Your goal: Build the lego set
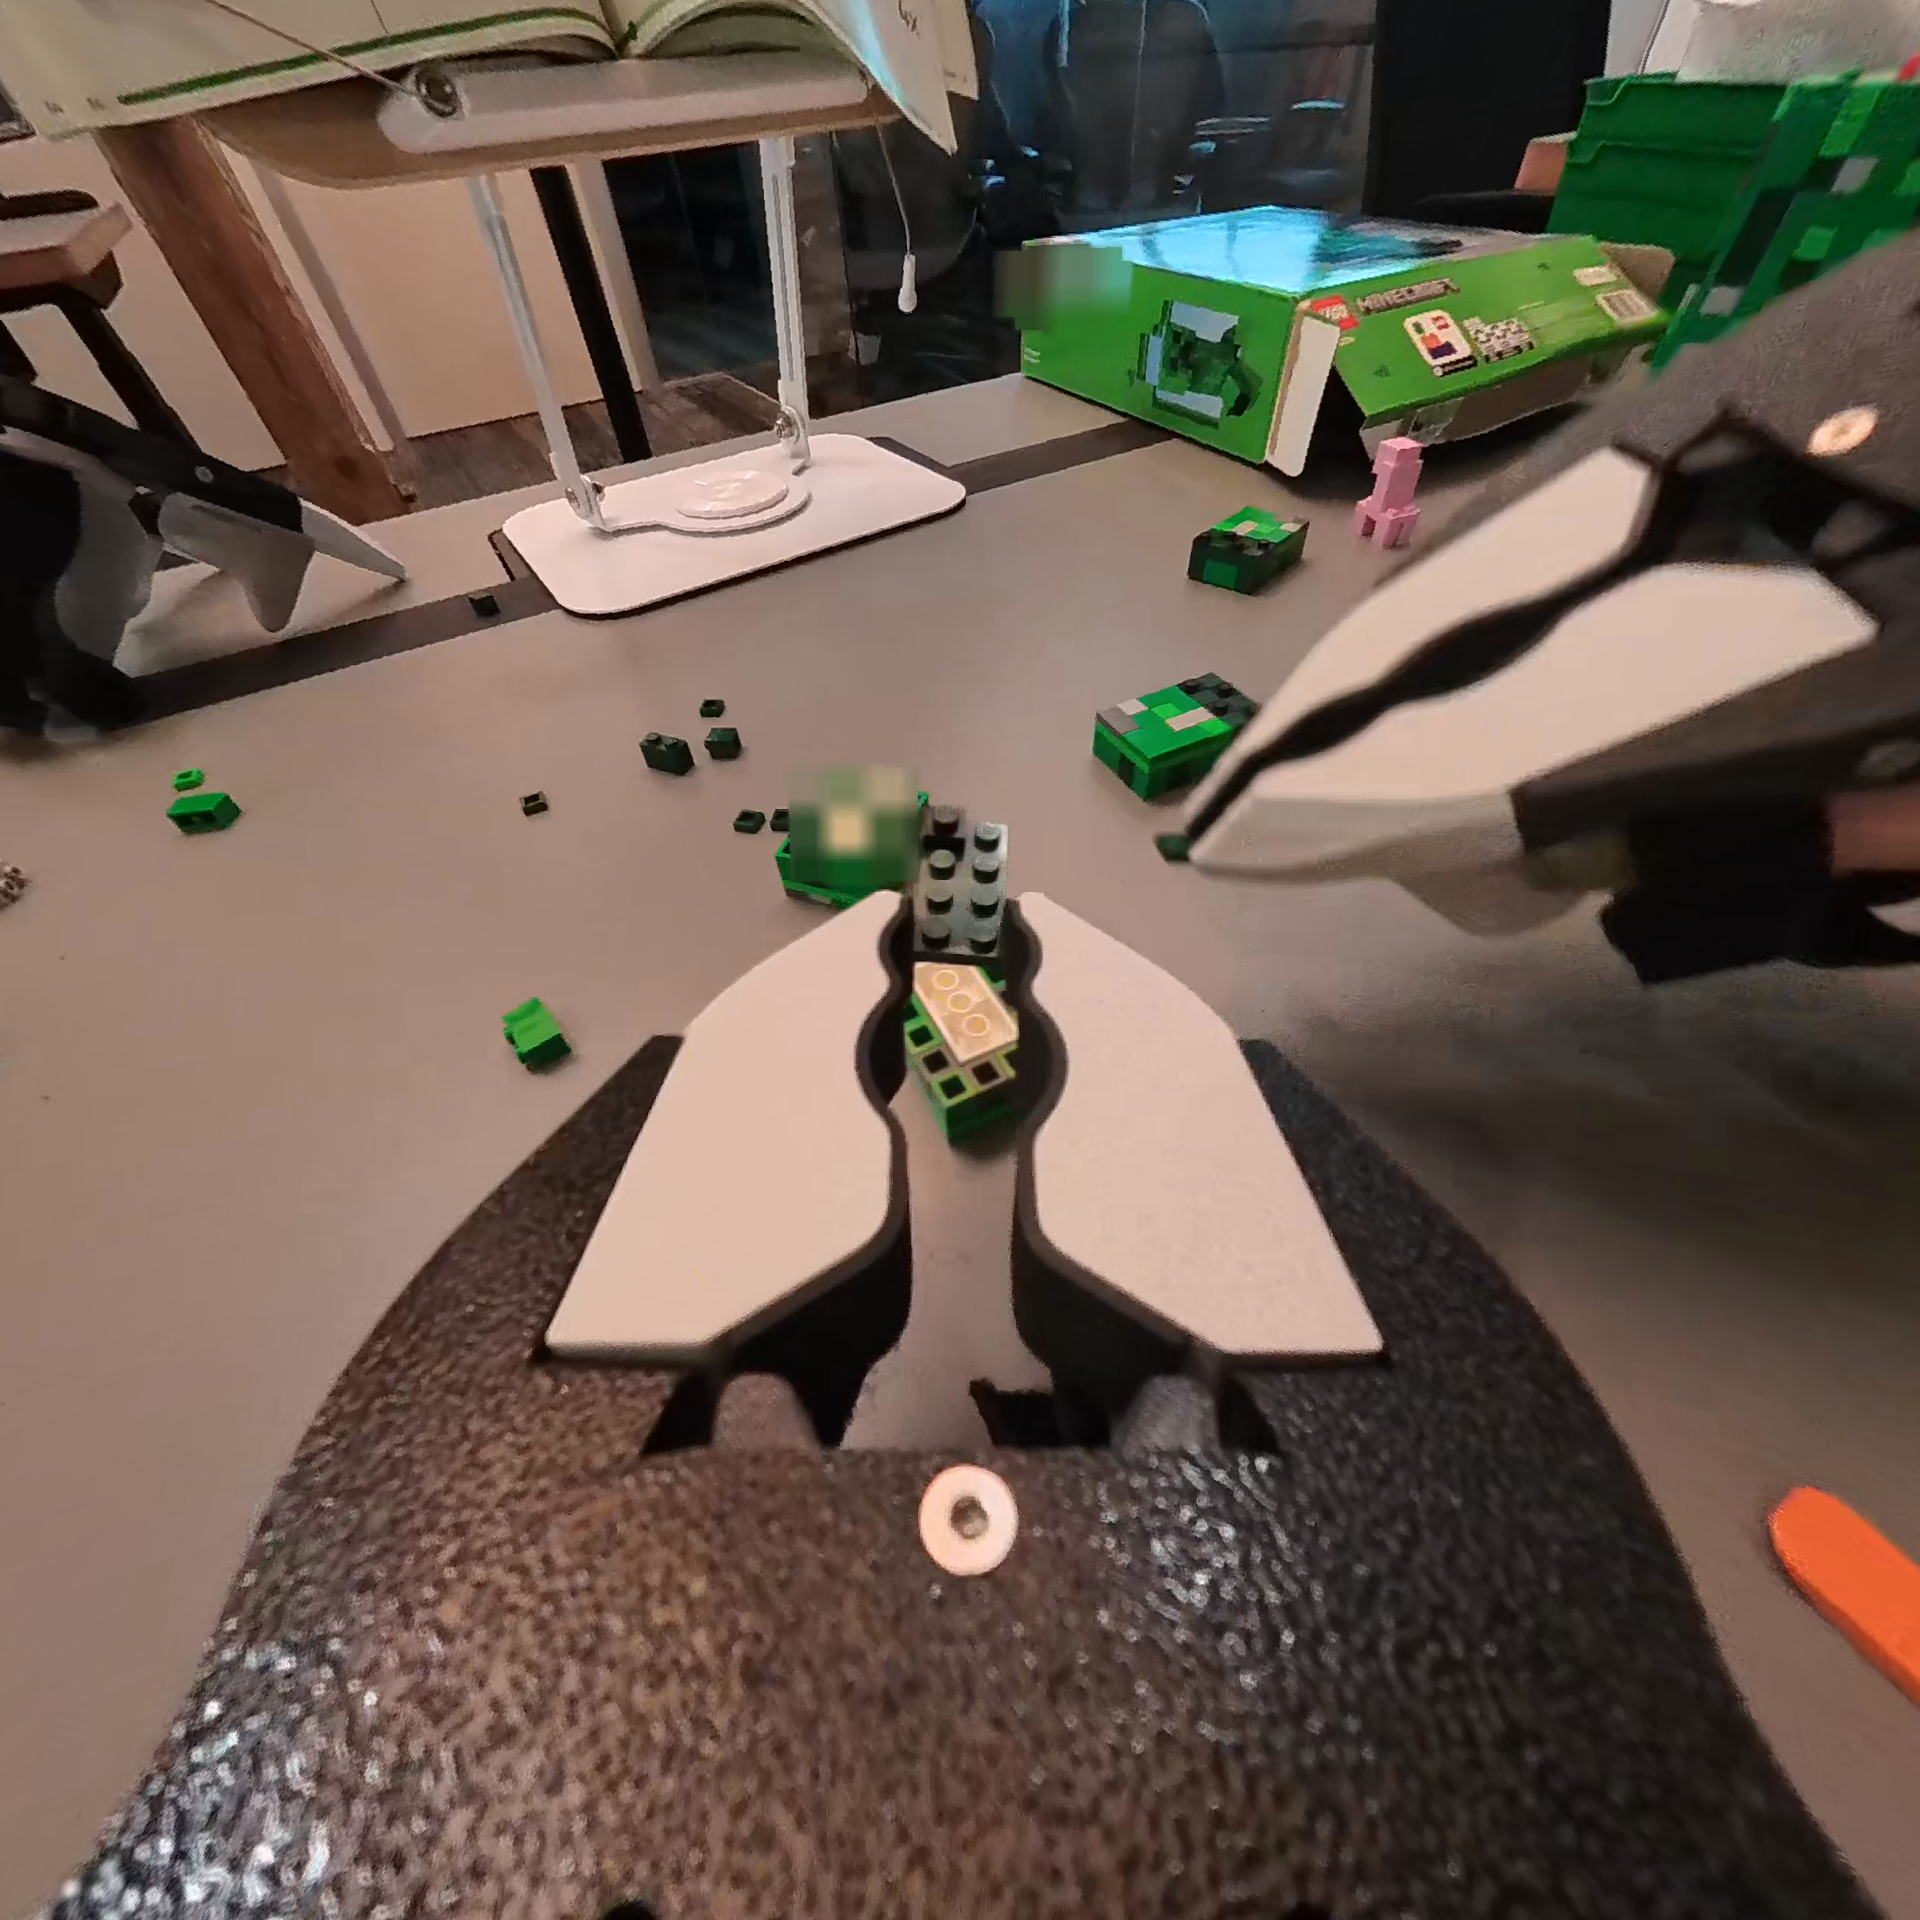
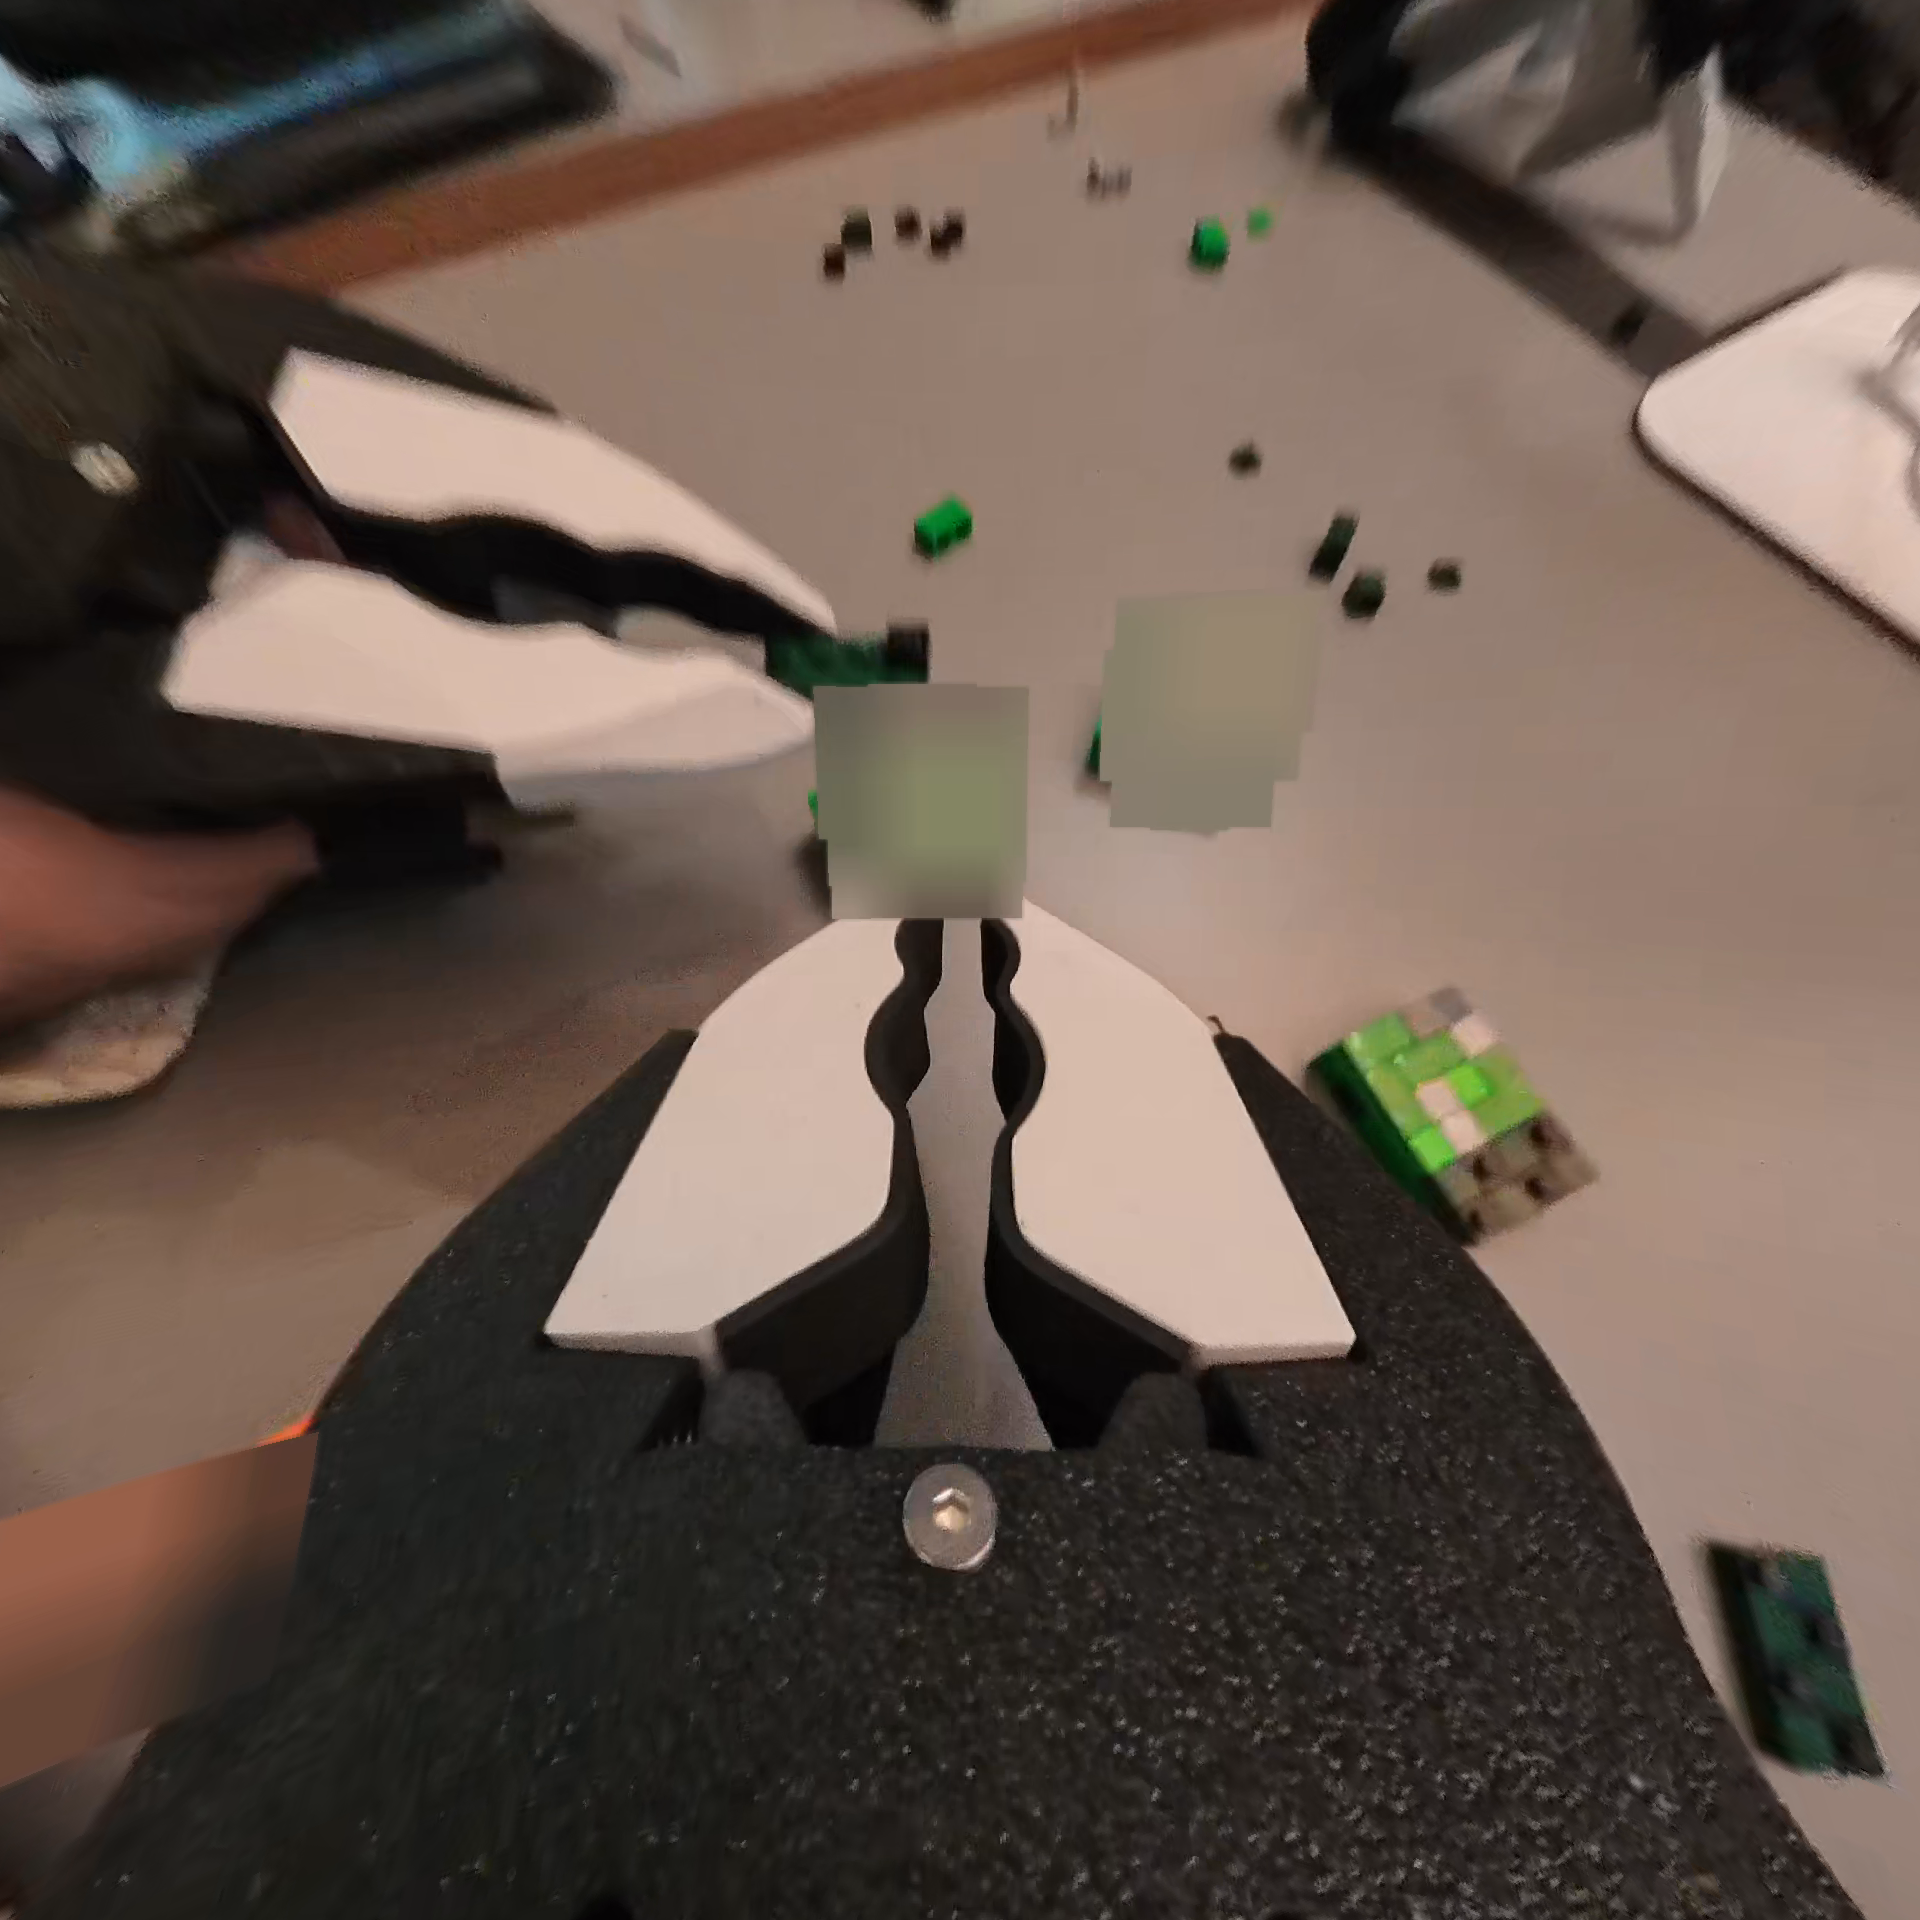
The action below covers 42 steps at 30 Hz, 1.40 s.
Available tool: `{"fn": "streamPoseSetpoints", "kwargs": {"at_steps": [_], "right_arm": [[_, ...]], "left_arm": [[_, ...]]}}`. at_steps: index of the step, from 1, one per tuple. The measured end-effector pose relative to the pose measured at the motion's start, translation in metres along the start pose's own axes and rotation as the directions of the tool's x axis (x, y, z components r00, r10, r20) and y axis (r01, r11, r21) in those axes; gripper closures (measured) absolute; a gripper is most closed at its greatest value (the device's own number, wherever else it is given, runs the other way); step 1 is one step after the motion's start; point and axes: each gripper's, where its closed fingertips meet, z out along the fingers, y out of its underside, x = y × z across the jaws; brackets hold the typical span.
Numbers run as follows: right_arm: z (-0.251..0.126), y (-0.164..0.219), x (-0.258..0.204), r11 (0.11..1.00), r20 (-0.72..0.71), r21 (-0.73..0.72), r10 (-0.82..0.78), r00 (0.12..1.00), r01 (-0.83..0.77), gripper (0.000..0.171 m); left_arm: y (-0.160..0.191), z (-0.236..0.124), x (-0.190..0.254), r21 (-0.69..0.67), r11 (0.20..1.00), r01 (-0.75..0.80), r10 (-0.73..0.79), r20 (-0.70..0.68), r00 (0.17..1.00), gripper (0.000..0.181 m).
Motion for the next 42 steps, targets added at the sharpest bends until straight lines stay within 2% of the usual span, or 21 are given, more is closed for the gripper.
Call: {"fn": "streamPoseSetpoints", "kwargs": {"at_steps": [4, 24, 42], "right_arm": [[0.005, -0.024, -0.004, 0.999, 0.017, 0.049, -0.011, 1.000, 0.011, 0.164], [0.017, -0.023, -0.008, 0.998, -0.010, 0.008, -0.055, 0.998, 0.055, 0.164], [0.008, -0.025, -0.008, 0.995, 0.003, 0.069, -0.074, 0.997, 0.074, 0.150]], "left_arm": [[0.001, 0.002, 0.005, -0.010, 1.000, -0.003, 0.003, -0.004, 1.000, 0.166], [0.000, 0.001, 0.009, -0.006, 1.000, -0.006, 0.005, -0.025, 1.000, 0.166], [0.000, 0.001, 0.010, -0.003, 1.000, 0.023, -0.024, -0.055, 0.998, 0.166]]}}
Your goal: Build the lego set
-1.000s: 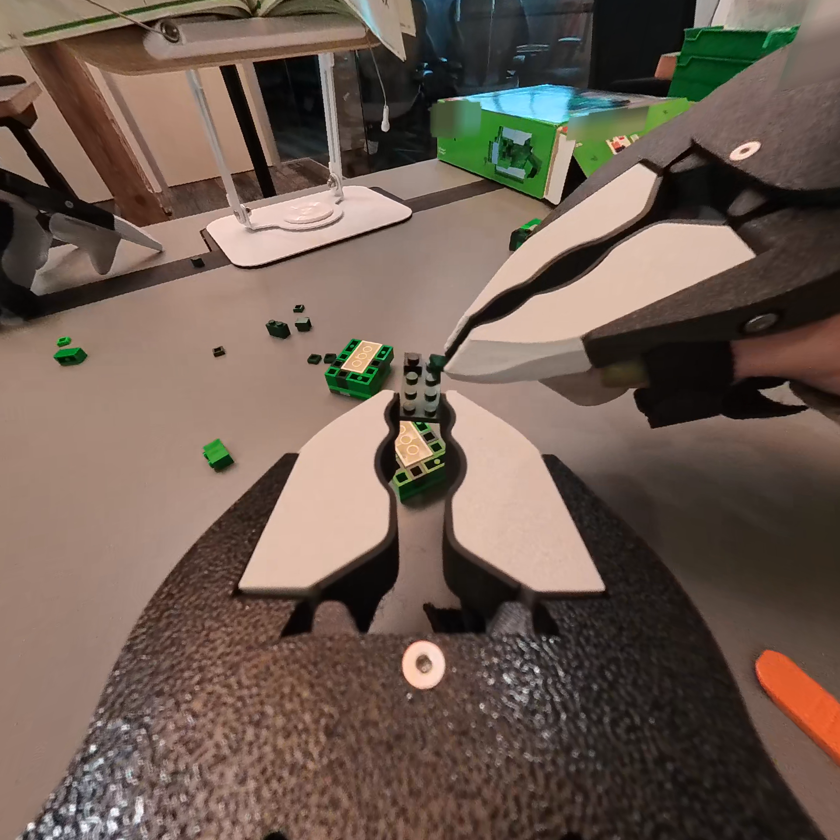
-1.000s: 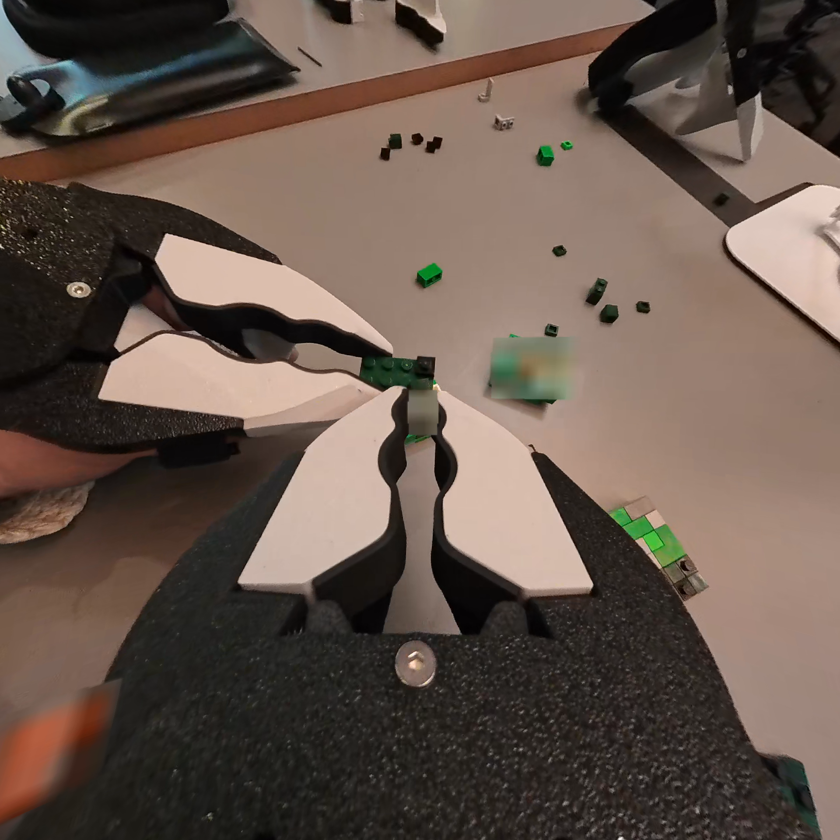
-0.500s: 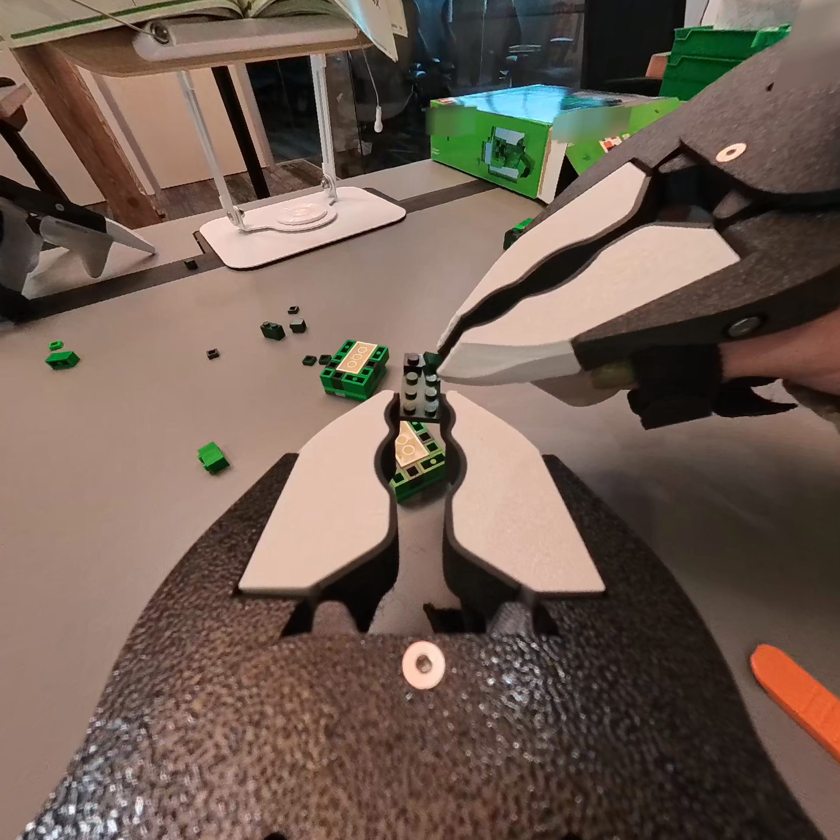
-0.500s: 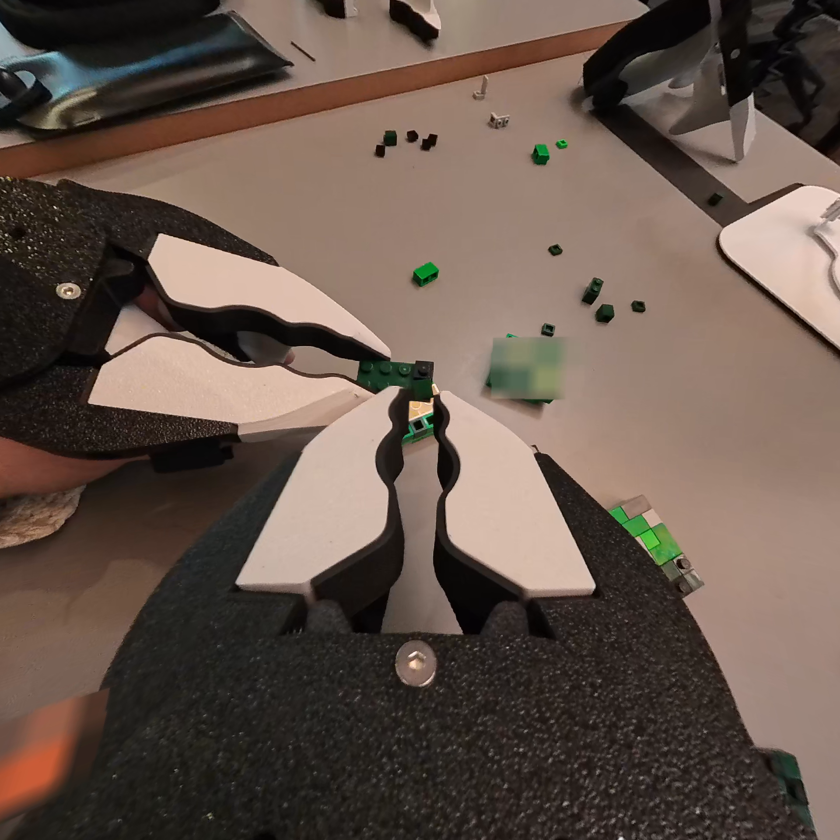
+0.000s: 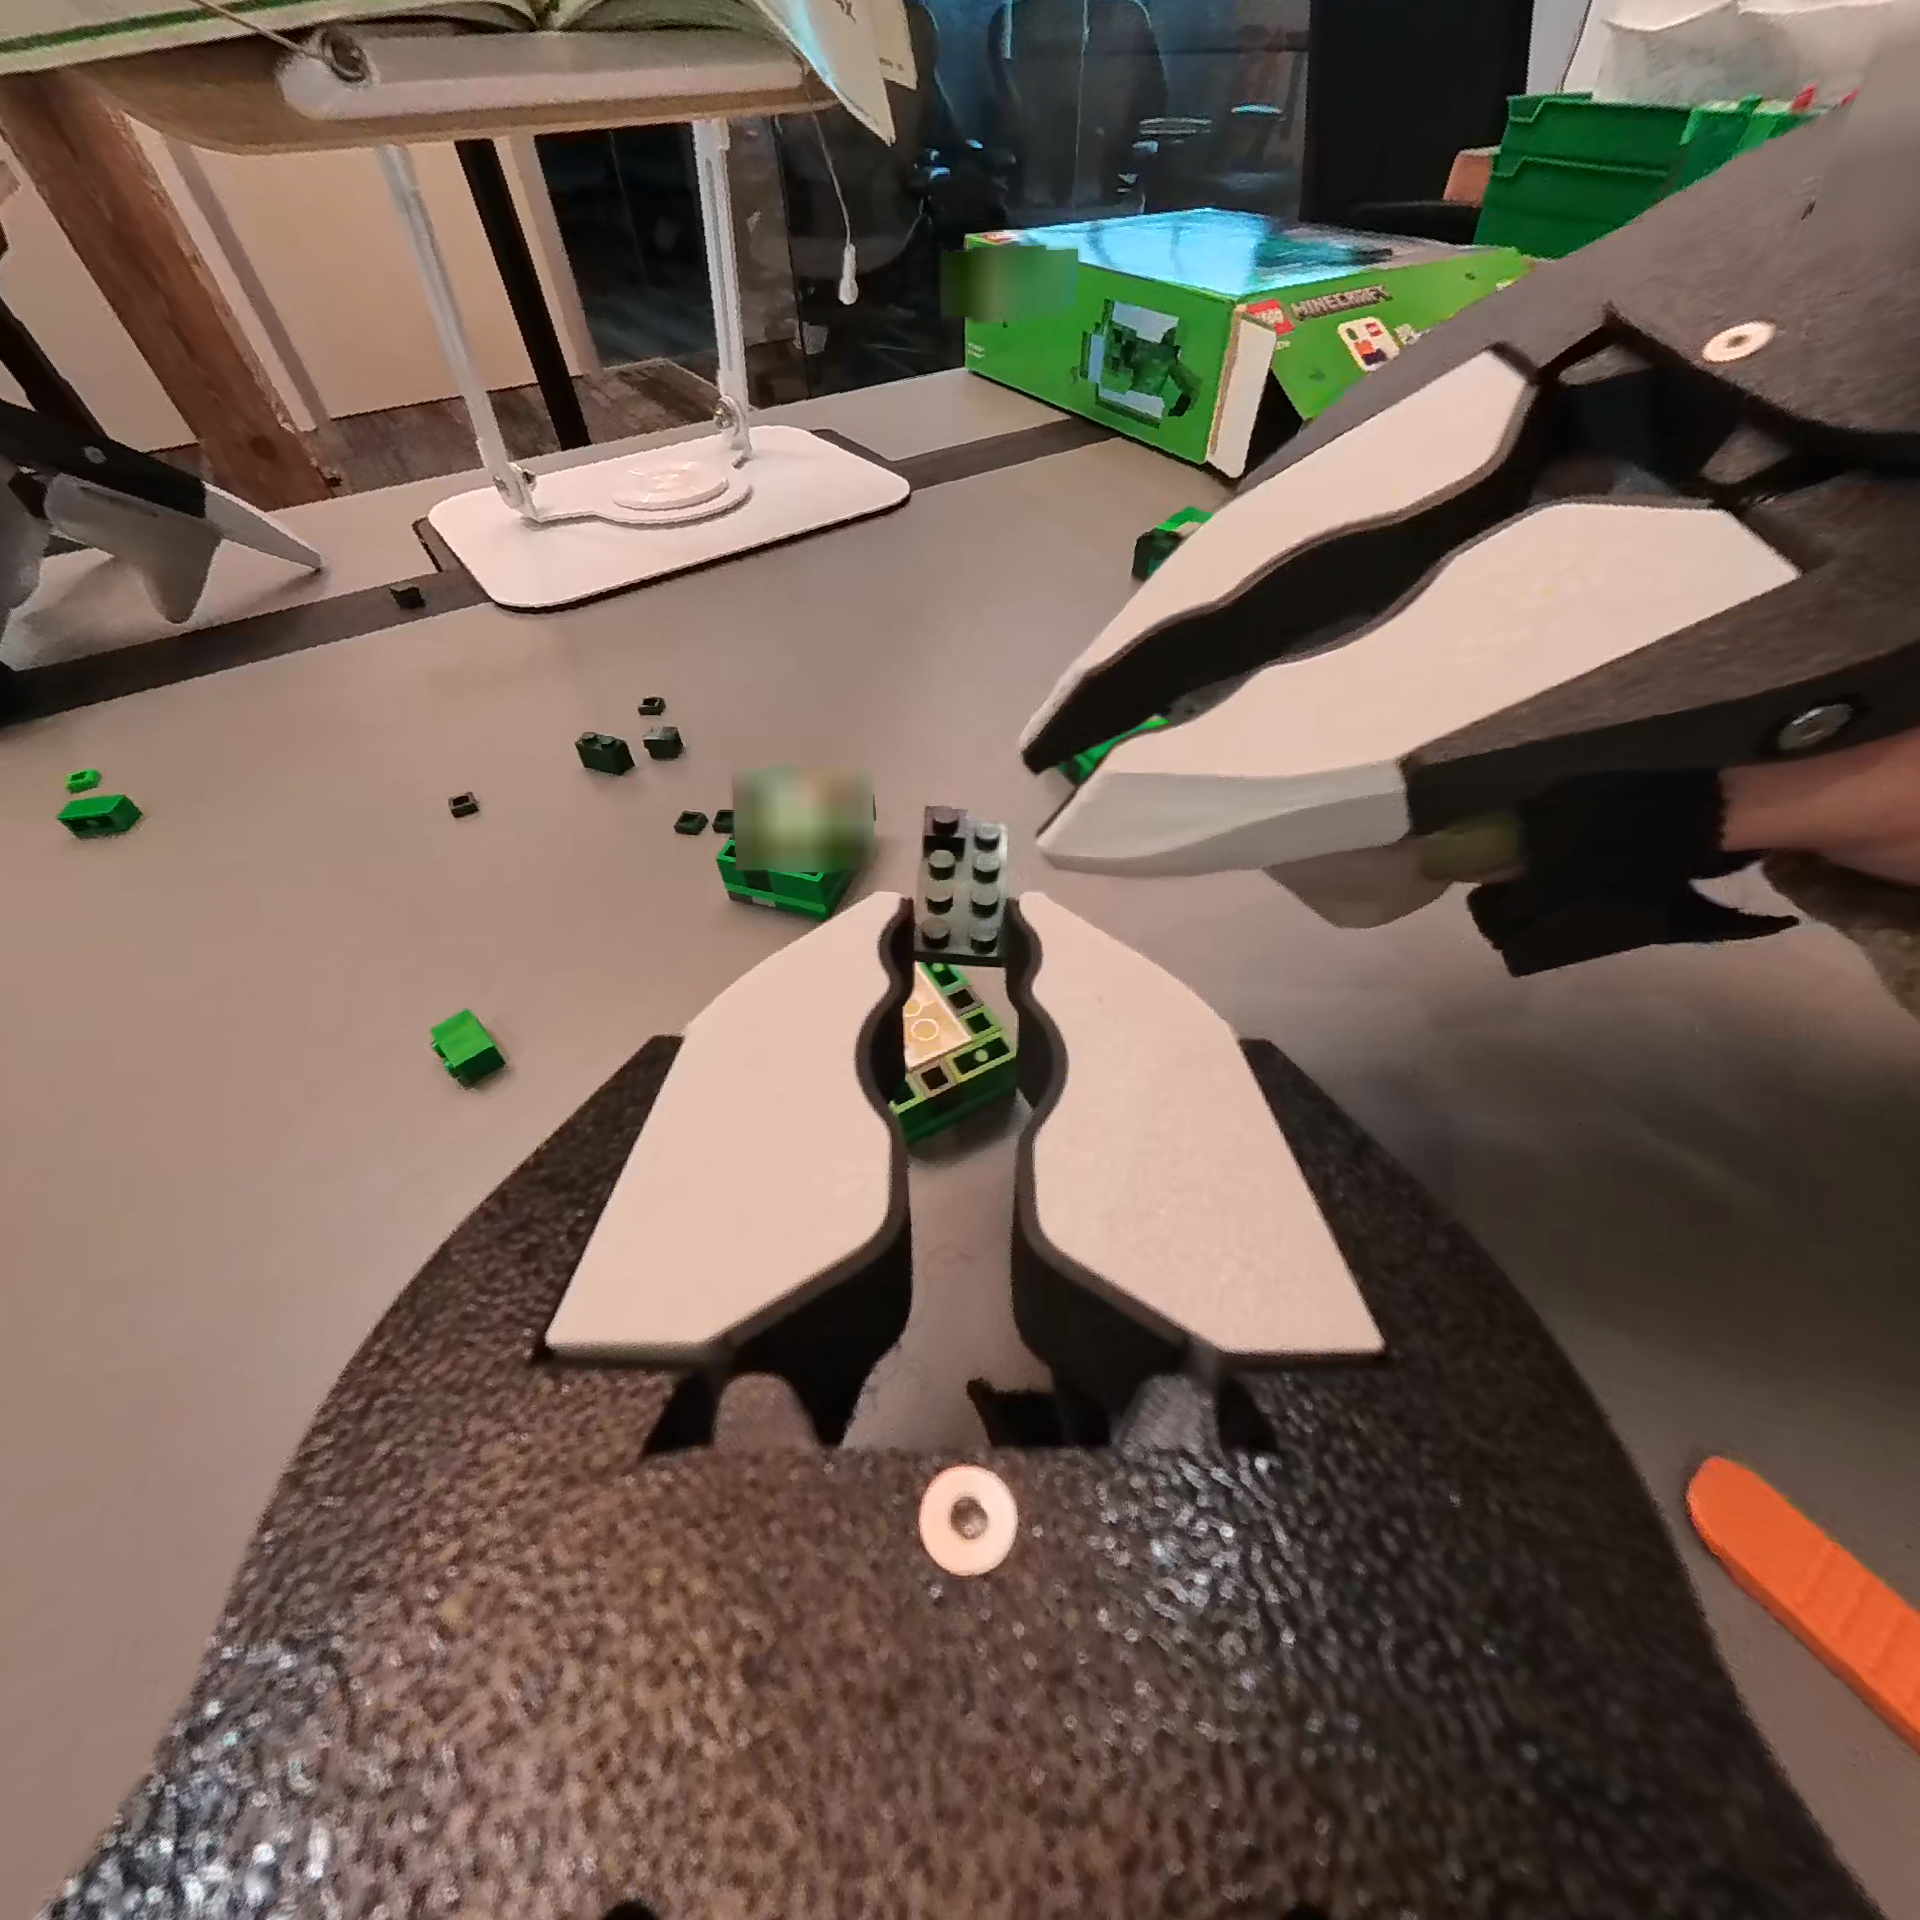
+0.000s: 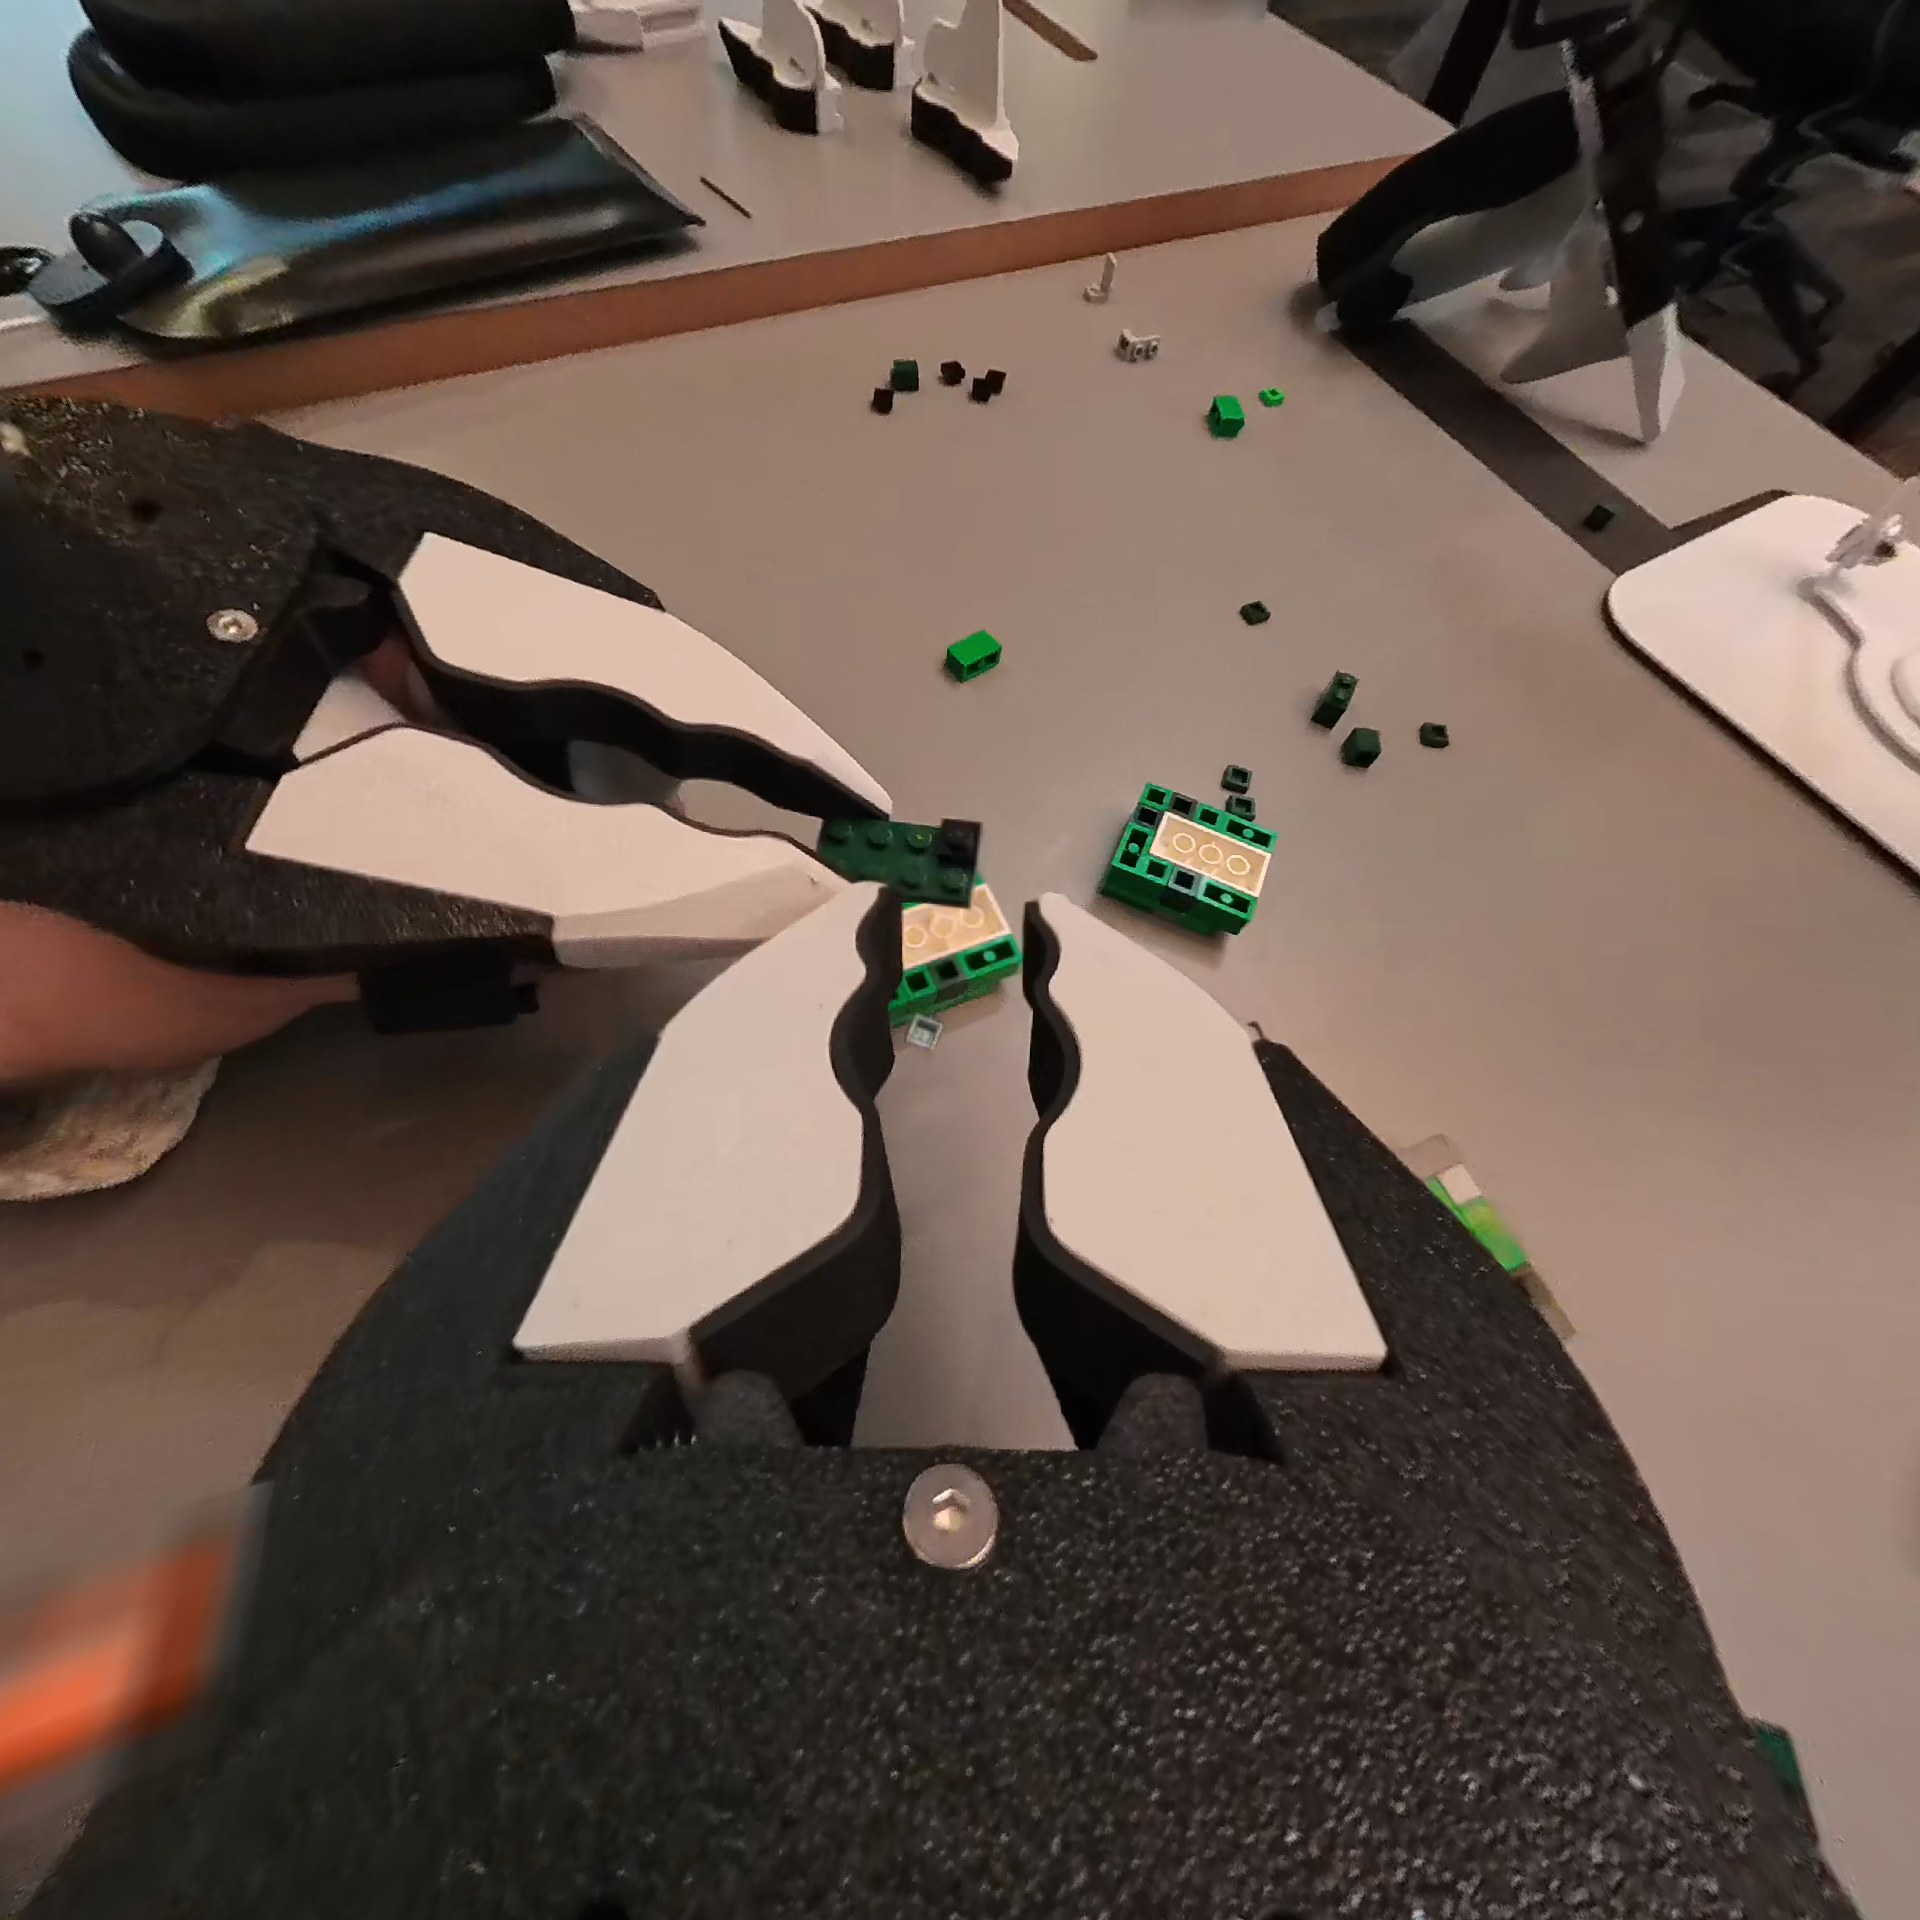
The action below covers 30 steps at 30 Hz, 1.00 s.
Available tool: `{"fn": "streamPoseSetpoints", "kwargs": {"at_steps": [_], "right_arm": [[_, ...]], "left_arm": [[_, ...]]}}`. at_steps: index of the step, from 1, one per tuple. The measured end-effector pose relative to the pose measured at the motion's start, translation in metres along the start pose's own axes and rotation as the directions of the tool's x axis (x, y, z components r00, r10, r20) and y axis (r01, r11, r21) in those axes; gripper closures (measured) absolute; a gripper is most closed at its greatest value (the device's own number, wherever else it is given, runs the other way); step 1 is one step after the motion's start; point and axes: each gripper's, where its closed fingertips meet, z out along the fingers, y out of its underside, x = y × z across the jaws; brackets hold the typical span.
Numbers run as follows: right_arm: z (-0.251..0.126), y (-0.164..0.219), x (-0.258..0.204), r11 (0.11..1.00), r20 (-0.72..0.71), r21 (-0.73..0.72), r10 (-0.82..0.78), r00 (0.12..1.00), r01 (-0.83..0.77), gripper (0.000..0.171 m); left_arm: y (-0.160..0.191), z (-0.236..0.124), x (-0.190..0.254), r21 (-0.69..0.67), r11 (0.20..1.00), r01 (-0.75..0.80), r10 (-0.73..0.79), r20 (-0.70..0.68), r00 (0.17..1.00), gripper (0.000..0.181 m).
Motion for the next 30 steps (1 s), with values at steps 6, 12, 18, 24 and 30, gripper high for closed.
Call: {"fn": "streamPoseSetpoints", "kwargs": {"at_steps": [6, 12, 18, 24, 30], "right_arm": [[-0.010, 0.009, 0.005, 0.998, 0.087, 0.048, 0.036, 0.996, -0.040, 0.150], [0.005, 0.046, -0.026, 0.993, 0.318, -0.088, -0.052, 0.947, 0.084, 0.155], [0.027, 0.062, -0.028, 0.971, 0.331, -0.184, -0.085, 0.940, 0.153, 0.157], [0.031, 0.066, -0.023, 0.960, 0.315, -0.223, -0.093, 0.945, 0.169, 0.160], [0.027, 0.066, -0.025, 0.956, 0.343, -0.217, -0.116, 0.932, 0.198, 0.164]], "left_arm": [[-0.001, -0.002, -0.004, 0.012, 0.999, 0.039, -0.038, -0.018, 0.999, 0.166], [-0.003, -0.014, -0.029, 0.053, 0.997, 0.050, -0.053, 0.051, 0.997, 0.166], [-0.001, -0.013, -0.027, 0.036, 0.999, 0.006, -0.008, 0.054, 0.999, 0.166], [0.000, -0.012, -0.025, 0.028, 1.000, -0.010, 0.009, 0.049, 0.999, 0.166], [0.002, -0.011, -0.018, 0.012, 1.000, 0.004, -0.004, -0.035, 0.999, 0.166]]}}
